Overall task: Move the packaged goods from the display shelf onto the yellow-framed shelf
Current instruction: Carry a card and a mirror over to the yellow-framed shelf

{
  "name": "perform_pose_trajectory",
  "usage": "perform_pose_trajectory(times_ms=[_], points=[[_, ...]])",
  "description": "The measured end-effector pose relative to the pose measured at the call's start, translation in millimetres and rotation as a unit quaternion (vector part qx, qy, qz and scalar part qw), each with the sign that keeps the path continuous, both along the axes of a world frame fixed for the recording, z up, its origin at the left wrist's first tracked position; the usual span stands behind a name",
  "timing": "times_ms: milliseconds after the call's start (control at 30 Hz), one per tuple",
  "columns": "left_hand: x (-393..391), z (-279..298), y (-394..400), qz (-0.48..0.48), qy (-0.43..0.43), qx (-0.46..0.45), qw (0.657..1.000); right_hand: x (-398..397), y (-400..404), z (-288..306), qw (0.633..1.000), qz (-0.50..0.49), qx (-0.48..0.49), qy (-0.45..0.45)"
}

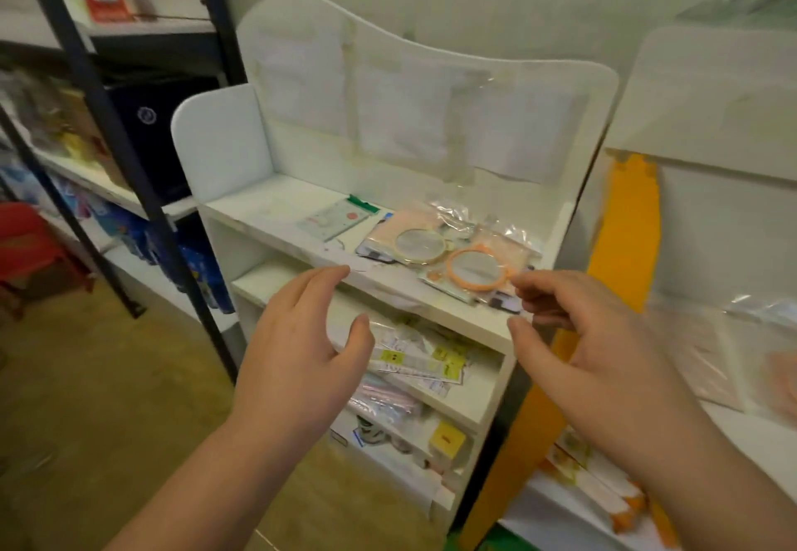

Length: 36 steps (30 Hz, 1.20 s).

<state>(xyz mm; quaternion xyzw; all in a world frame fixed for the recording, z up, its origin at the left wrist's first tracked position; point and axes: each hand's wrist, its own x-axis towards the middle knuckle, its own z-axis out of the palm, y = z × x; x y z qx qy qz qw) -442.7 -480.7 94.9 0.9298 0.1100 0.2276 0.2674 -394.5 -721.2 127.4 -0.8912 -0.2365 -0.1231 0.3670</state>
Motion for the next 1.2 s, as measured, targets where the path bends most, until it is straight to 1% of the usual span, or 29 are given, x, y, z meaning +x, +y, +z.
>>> perform_pose_trajectory(times_ms=[133,300,467,633,800,900,1067,1133,1200], points=[[0.0,-6.3,35.1,-0.005,0.013,-0.015,1.000,4.7,39.1,-10.1,0.998,0.010,-0.052,0.025],[22.1,-21.3,60.3,-0.010,0.040,-0.025,0.999,31.2,69.3,-26.4,0.997,0.005,-0.065,0.051],[66.8,-29.0,81.9,-0.015,0.053,-0.001,0.998,78.1,101.2,-44.3,0.997,0.009,-0.053,0.063],[122.4,-26.0,117.0,0.001,0.071,0.026,0.997,137.1,137.9,-46.3,0.997,0.010,-0.048,0.057],[173.3,-33.7,148.1,-0.001,0.092,0.021,0.996,189.0,168.5,-43.5,0.997,-0.002,-0.059,0.053],[197.4,-48.6,160.6,-0.019,0.115,0.017,0.993,203.7,184.1,-47.3,0.995,-0.010,-0.076,0.063],[244.5,-75.3,177.5,-0.091,0.171,0.047,0.980,220.2,203.5,-57.5,0.989,-0.022,-0.111,0.094],[272.1,-82.1,190.9,-0.119,0.184,0.052,0.974,230.2,209.7,-59.4,0.987,-0.055,-0.116,0.098],[301.6,-86.3,205.5,-0.128,0.201,0.033,0.971,237.3,215.3,-58.5,0.983,-0.094,-0.118,0.105]])
